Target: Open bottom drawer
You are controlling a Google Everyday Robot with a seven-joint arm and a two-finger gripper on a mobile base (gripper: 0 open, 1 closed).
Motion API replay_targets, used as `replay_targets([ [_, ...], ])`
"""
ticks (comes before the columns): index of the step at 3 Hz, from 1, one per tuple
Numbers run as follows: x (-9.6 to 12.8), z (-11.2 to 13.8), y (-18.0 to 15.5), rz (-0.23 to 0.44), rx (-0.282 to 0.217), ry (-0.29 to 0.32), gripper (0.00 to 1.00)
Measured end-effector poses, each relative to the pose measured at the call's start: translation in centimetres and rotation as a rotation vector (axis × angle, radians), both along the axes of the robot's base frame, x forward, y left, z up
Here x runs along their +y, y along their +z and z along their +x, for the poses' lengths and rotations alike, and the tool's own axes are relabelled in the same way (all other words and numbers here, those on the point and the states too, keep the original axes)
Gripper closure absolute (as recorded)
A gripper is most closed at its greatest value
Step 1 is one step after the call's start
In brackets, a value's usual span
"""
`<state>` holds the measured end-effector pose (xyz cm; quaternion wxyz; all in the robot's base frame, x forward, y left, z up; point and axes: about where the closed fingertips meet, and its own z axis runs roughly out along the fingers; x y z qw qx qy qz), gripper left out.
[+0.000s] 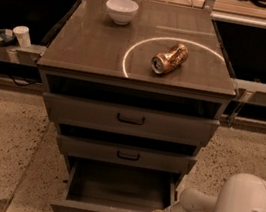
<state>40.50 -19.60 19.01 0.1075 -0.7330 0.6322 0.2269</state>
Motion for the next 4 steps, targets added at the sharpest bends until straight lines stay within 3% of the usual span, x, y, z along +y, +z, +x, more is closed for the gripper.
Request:
replay_targets([
  [1,-0.4,-2.3,0.4,0.008,0.030,-0.004,0.23],
  [2,-0.3,-3.0,1.5,0.047,0.016,-0.010,0.16],
  [3,-0.3,-3.1,1.7,0.052,0.014,-0.011,0.00],
  [4,-0.3,-3.1,1.7,0.052,0.014,-0.011,0.00],
])
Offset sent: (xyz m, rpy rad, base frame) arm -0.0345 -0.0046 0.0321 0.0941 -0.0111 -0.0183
